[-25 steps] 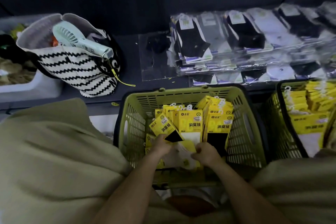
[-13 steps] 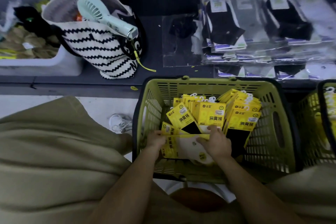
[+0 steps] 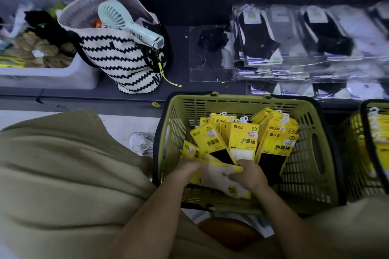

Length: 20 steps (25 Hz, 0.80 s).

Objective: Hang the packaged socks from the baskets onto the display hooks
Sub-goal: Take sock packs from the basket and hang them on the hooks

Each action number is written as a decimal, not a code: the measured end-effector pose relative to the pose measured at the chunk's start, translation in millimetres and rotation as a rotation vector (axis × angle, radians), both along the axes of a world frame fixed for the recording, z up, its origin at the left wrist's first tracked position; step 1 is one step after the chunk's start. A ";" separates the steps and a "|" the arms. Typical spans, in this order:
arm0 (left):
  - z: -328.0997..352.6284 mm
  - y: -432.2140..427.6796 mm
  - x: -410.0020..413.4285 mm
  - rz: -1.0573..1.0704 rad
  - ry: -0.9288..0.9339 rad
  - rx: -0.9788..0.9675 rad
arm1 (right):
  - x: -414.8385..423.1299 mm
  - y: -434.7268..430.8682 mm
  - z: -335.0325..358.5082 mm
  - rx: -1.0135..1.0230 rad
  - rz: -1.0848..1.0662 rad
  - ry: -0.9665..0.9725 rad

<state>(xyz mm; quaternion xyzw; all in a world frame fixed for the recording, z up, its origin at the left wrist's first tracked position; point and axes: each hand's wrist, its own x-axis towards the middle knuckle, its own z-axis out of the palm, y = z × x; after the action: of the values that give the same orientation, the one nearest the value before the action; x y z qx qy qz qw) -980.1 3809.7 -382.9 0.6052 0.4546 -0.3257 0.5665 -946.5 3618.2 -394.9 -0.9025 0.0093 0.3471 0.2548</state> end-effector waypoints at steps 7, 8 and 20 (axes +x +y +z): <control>2.5 -31.0 11.3 0.387 -0.081 -0.426 | 18.6 -47.4 43.0 0.448 -0.442 0.174; 4.1 -31.3 17.0 0.500 -0.161 -0.522 | 13.6 -47.2 44.9 0.485 -0.447 0.207; 28.8 -9.9 20.8 0.460 -0.469 -0.510 | 9.2 -13.6 53.7 0.712 -0.467 0.088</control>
<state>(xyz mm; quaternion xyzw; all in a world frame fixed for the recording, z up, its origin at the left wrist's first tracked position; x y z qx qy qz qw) -959.3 3799.8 -354.1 0.3860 0.3415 -0.1460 0.8445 -937.3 3604.6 -341.2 -0.7161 0.1041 0.2998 0.6216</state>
